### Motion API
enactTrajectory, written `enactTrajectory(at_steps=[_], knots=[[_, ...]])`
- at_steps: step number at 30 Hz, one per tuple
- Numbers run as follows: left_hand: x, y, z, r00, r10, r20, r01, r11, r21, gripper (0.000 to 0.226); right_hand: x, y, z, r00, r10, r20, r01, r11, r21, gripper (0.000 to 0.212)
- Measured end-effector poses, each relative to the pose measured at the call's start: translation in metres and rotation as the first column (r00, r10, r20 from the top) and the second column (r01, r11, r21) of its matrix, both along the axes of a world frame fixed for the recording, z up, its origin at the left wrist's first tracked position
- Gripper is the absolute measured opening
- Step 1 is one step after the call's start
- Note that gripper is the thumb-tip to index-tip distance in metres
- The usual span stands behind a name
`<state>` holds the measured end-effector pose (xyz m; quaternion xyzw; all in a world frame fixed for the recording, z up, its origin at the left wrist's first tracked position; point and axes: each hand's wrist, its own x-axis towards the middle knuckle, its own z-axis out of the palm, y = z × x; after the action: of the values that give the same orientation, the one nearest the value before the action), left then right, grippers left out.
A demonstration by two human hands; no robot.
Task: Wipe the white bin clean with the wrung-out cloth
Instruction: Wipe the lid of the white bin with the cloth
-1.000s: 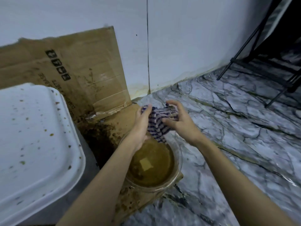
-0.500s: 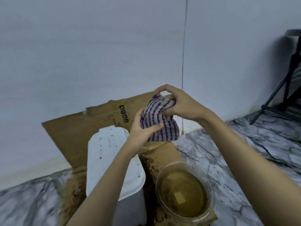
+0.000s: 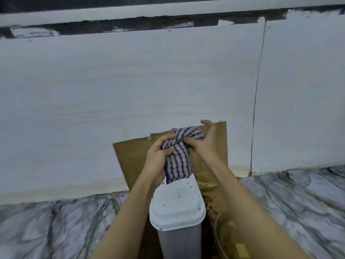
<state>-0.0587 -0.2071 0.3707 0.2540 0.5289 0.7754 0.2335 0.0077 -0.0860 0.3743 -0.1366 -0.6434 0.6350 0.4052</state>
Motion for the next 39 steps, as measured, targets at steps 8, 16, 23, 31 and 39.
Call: enactTrajectory(at_steps=[8,16,23,31,39], knots=[[-0.028,0.0,-0.028,0.951,-0.001,0.309,-0.019,0.998,0.061,0.038,-0.028,0.0,-0.039,0.992,0.066,0.104,-0.041,0.973,-0.227,0.078],[-0.018,0.022,-0.041,0.957,-0.046,0.285,0.07,0.995,-0.074,0.032,-0.016,0.026,-0.041,0.967,0.061,0.248,-0.016,0.983,-0.182,0.022],[-0.027,0.03,-0.052,0.986,0.066,0.152,-0.055,0.996,-0.074,0.033,-0.007,0.04,-0.047,0.934,0.087,0.346,-0.103,0.994,0.028,0.038],[-0.029,0.025,-0.056,0.978,0.17,-0.123,-0.19,0.965,-0.179,0.042,0.0,0.037,-0.035,0.974,0.041,0.224,-0.064,0.993,0.098,0.039],[-0.026,0.019,-0.05,0.961,0.239,-0.142,-0.262,0.948,-0.18,0.043,-0.004,0.028,-0.026,0.99,0.023,0.137,-0.034,0.996,0.079,0.038]])
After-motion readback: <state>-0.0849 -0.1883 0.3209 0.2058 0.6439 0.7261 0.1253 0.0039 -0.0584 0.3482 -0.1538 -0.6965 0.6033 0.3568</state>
